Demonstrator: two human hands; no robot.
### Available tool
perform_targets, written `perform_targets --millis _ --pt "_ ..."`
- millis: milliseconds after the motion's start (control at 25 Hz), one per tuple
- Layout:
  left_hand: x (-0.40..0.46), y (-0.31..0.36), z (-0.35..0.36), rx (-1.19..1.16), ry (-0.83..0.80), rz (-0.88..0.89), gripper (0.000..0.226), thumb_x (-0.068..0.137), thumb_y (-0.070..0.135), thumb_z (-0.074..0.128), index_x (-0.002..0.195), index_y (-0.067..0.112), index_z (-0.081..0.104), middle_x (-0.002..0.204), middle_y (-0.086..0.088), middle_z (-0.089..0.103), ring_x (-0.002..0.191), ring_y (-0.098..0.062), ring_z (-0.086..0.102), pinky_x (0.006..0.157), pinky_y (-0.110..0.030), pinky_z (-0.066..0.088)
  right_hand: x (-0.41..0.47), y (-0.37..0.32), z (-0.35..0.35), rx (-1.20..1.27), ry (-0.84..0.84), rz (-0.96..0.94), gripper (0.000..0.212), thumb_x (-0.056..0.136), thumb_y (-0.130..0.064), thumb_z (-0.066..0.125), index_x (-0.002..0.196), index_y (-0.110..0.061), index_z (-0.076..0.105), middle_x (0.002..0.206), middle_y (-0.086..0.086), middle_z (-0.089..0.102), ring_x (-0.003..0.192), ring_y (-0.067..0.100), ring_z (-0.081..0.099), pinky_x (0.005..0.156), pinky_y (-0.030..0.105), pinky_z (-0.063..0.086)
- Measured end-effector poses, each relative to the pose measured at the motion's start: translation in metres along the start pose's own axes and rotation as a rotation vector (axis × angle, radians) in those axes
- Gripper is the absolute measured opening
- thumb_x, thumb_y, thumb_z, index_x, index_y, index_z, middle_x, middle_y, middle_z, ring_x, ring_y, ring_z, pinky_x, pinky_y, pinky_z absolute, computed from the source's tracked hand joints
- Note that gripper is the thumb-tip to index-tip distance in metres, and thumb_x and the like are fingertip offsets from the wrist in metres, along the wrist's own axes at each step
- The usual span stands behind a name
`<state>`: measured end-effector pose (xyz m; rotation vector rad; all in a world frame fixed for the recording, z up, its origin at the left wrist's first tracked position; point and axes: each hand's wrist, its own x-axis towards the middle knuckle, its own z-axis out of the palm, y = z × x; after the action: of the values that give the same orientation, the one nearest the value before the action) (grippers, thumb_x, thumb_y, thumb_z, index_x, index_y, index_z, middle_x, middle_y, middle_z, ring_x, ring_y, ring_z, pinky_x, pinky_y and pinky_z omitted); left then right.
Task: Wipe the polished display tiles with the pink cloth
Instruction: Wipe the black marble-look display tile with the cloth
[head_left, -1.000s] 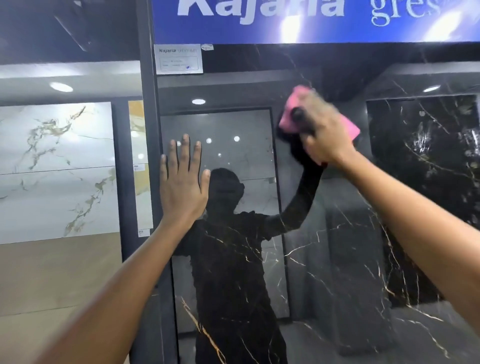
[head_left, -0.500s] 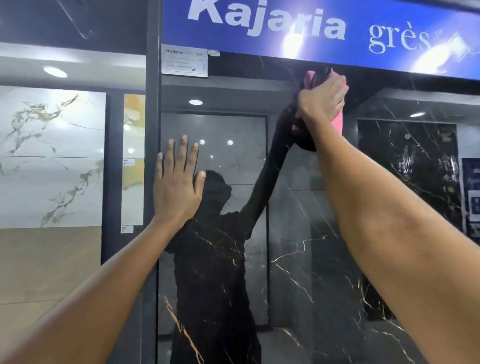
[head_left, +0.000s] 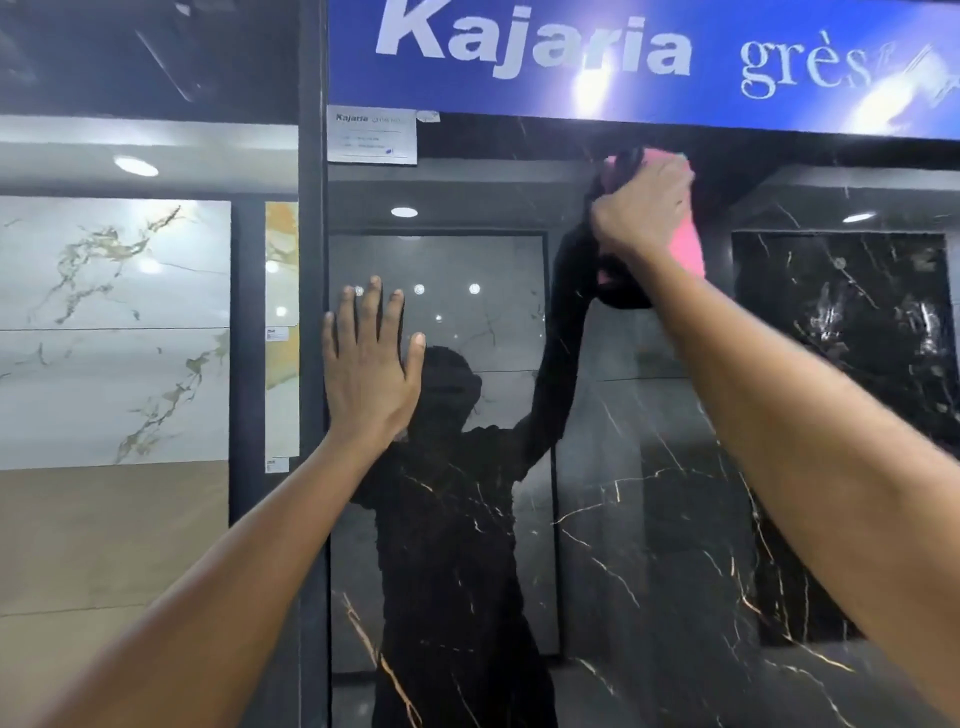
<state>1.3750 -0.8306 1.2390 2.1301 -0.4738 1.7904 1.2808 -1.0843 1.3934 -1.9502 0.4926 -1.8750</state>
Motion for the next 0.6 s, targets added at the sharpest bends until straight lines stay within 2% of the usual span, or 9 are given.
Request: perform_targets --millis 160,200,240,280,360,400,440,560,600 --pt "0.023 0.052 -0.011 -0.131 0.109 -0.095 0.055 0.100 0.042 0.022 0.136 0.006 0.044 0.146 -0.016 0.039 0.137 -0.034 0.031 0.120 -0.049 0.015 -0.080 0.011 0.020 -0.058 -0.386 -0.935 0.080 0.074 -0.015 0.048 0.150 -0.003 0.025 0.158 0.016 0.017 0.147 0.025 0.011 0.120 0.036 0.005" --pt "0.028 0.066 -0.010 -0.156 0.121 -0.067 0.056 0.100 0.042 0.023 0.139 0.008 0.042 0.149 -0.014 0.037 0.141 -0.032 0.028 0.121 -0.047 0.011 -0.070 0.032 0.010 -0.043 -0.342 -1.070 0.078 0.074 -0.019 0.045 0.149 -0.003 0.029 0.157 0.015 0.022 0.146 0.022 0.014 0.119 0.036 0.008" --pt "0.033 0.083 -0.006 -0.171 0.114 -0.024 0.056 0.100 0.041 0.024 0.144 0.009 0.039 0.153 -0.012 0.033 0.144 -0.030 0.023 0.121 -0.044 0.006 -0.045 0.060 0.006 0.013 -0.237 -1.061 0.074 0.073 -0.023 0.042 0.144 -0.002 0.038 0.152 0.016 0.033 0.143 0.022 0.022 0.118 0.036 0.015" --pt "0.036 0.099 0.000 -0.182 0.090 0.009 0.057 0.100 0.041 0.024 0.148 0.011 0.034 0.158 -0.009 0.027 0.148 -0.027 0.017 0.121 -0.041 0.002 -0.019 0.086 -0.002 0.088 -0.106 -0.891 0.069 0.072 -0.024 0.043 0.138 -0.002 0.047 0.146 0.018 0.043 0.139 0.026 0.032 0.115 0.036 0.023" --pt "0.037 0.125 0.016 -0.187 0.041 -0.014 0.059 0.100 0.041 0.022 0.154 0.015 0.023 0.163 -0.002 0.015 0.151 -0.023 0.005 0.120 -0.039 -0.006 0.019 0.120 -0.016 0.267 0.102 -0.263 0.064 0.068 -0.022 0.047 0.129 -0.005 0.051 0.135 0.015 0.050 0.128 0.032 0.045 0.106 0.037 0.031" --pt "0.037 0.134 0.024 -0.161 0.032 -0.053 0.059 0.102 0.040 0.021 0.156 0.016 0.017 0.164 0.000 0.007 0.151 -0.021 -0.002 0.119 -0.039 -0.008 0.020 0.121 -0.016 0.285 0.130 -0.081 0.061 0.066 -0.022 0.047 0.126 -0.007 0.051 0.132 0.013 0.051 0.123 0.032 0.047 0.105 0.039 0.033" --pt "0.035 0.138 0.032 -0.111 0.026 -0.086 0.058 0.104 0.040 0.021 0.156 0.017 0.010 0.164 0.001 0.000 0.150 -0.021 -0.007 0.119 -0.040 -0.011 0.012 0.113 -0.012 0.293 0.122 -0.128 0.060 0.066 -0.023 0.047 0.123 -0.008 0.052 0.130 0.013 0.052 0.121 0.032 0.047 0.105 0.041 0.034" --pt "0.030 0.138 0.040 0.019 0.019 -0.111 0.060 0.105 0.040 0.021 0.156 0.019 0.000 0.163 0.002 -0.009 0.150 -0.020 -0.012 0.119 -0.040 -0.012 -0.021 0.106 0.012 0.101 -0.177 -1.012 0.071 0.071 -0.031 0.046 0.139 -0.010 0.047 0.147 0.011 0.043 0.139 0.023 0.034 0.117 0.042 0.024" --pt "0.029 0.138 0.040 0.035 0.026 -0.108 0.059 0.105 0.040 0.022 0.156 0.018 0.001 0.163 0.002 -0.007 0.150 -0.020 -0.011 0.120 -0.041 -0.011 -0.008 0.112 0.009 0.021 -0.203 -1.126 0.073 0.074 -0.033 0.048 0.143 -0.011 0.042 0.151 0.010 0.038 0.142 0.021 0.029 0.116 0.040 0.022"
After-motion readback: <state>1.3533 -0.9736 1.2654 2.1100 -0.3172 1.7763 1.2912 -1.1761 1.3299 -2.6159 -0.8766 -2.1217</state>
